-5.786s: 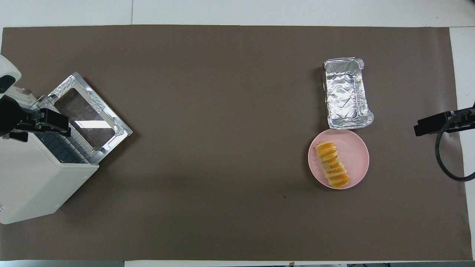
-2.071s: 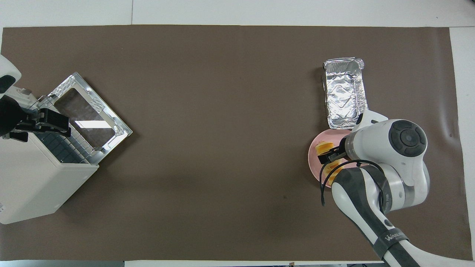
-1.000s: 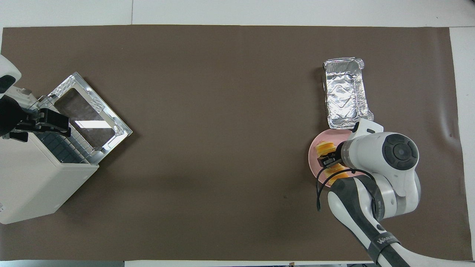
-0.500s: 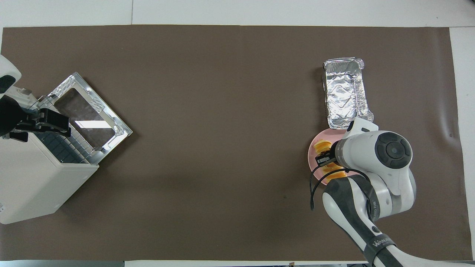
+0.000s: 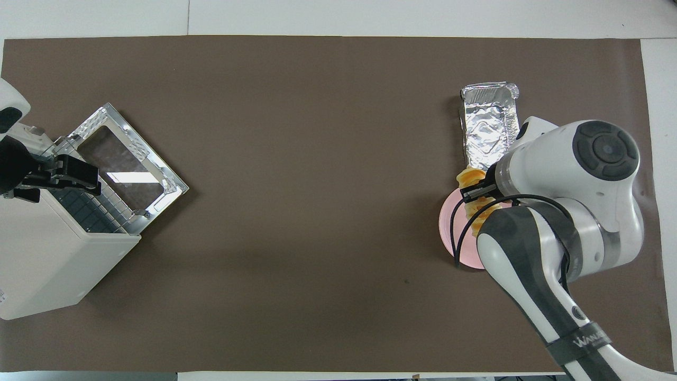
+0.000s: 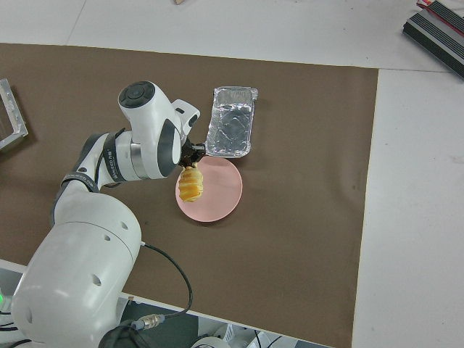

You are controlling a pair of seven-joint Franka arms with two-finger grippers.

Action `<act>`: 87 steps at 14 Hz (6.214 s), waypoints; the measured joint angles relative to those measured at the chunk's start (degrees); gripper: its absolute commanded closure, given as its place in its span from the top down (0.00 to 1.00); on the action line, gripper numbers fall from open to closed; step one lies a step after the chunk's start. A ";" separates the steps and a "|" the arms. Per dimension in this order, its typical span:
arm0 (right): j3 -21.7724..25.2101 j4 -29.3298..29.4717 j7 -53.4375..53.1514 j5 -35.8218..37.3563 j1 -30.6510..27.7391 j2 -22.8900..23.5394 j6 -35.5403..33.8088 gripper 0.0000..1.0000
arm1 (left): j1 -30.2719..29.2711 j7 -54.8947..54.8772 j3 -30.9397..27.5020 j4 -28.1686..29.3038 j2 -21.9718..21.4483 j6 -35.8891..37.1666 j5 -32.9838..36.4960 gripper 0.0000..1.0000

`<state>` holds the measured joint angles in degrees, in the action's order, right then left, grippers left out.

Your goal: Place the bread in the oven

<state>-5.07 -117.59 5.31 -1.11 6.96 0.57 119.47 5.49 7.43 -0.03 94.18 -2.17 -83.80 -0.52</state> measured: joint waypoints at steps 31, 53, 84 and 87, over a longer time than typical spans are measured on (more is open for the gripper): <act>0.62 24.42 2.62 0.16 -7.41 28.80 8.91 1.00 | 0.00 0.00 0.00 0.00 0.00 0.00 0.00 1.00; 1.93 23.66 2.65 5.86 -12.21 29.46 14.94 0.99 | 0.00 0.00 0.00 0.00 0.00 0.00 0.00 1.00; -2.58 37.68 -24.71 2.33 4.14 23.24 -11.46 0.00 | 0.00 0.00 0.00 0.00 0.00 0.00 0.00 1.00; -2.66 37.36 -31.86 1.88 9.76 23.37 -9.71 0.00 | 0.00 0.00 0.00 0.00 0.00 0.00 0.00 1.00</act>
<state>-7.74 -80.23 -26.55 0.77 16.72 23.95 109.76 5.49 7.43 -0.03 94.18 -2.17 -83.80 -0.52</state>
